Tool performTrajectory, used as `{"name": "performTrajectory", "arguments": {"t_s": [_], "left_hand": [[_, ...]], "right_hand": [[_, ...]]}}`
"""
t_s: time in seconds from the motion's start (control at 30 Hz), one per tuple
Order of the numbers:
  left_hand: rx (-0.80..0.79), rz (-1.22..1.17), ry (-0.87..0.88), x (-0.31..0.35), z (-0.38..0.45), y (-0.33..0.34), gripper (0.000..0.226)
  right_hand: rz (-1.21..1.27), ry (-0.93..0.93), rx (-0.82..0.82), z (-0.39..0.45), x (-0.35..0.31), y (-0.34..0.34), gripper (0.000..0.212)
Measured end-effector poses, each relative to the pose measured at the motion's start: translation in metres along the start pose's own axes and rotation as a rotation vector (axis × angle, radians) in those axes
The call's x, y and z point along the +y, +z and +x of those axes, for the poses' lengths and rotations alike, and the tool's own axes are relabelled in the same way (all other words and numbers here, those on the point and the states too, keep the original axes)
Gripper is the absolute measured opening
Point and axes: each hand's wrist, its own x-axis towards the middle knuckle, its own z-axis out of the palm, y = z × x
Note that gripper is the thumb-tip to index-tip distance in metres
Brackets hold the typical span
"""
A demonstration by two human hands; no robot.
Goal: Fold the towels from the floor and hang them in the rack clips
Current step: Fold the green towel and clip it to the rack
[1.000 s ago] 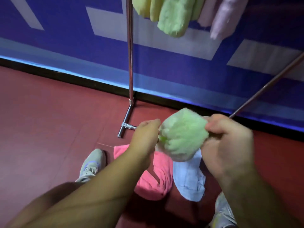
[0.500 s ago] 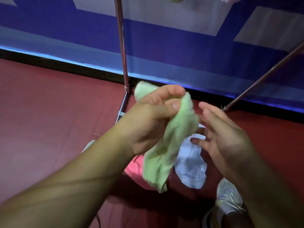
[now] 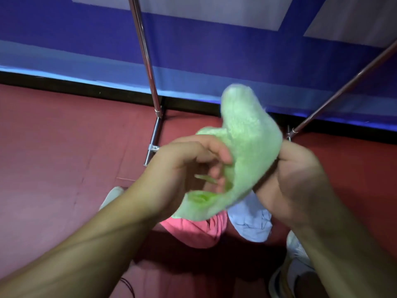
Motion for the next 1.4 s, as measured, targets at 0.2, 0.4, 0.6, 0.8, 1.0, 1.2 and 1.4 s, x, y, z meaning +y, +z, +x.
{"name": "performTrajectory", "arguments": {"t_s": [0.2,0.4,0.6,0.8,1.0,1.2,1.4], "left_hand": [[0.188,-0.075,-0.084,-0.007,0.012,-0.002,0.069],[0.183,-0.086,0.036,-0.017,0.006,0.005,0.026],[0.288,0.006,0.099,-0.015,0.007,0.002,0.019],[0.267,0.013,0.139,-0.009,0.007,0.008,0.01],[0.21,0.042,0.044,-0.018,0.007,0.013,0.037],[0.27,0.308,0.087,-0.024,0.011,0.005,0.037],[0.421,0.663,0.272,-0.016,0.015,-0.008,0.02]], "right_hand": [[-0.13,-0.069,-0.144,-0.006,0.006,0.004,0.035],[-0.404,-0.109,-0.01,0.007,0.009,-0.013,0.051],[-0.707,-0.261,0.115,0.005,0.006,-0.016,0.011],[-0.671,-0.289,0.142,0.004,0.007,-0.007,0.025],[-0.58,-0.324,0.29,0.008,0.013,-0.006,0.018],[-0.776,-0.302,0.397,0.011,0.006,-0.016,0.027],[-1.207,-0.354,0.494,0.014,0.005,-0.03,0.035]]}}
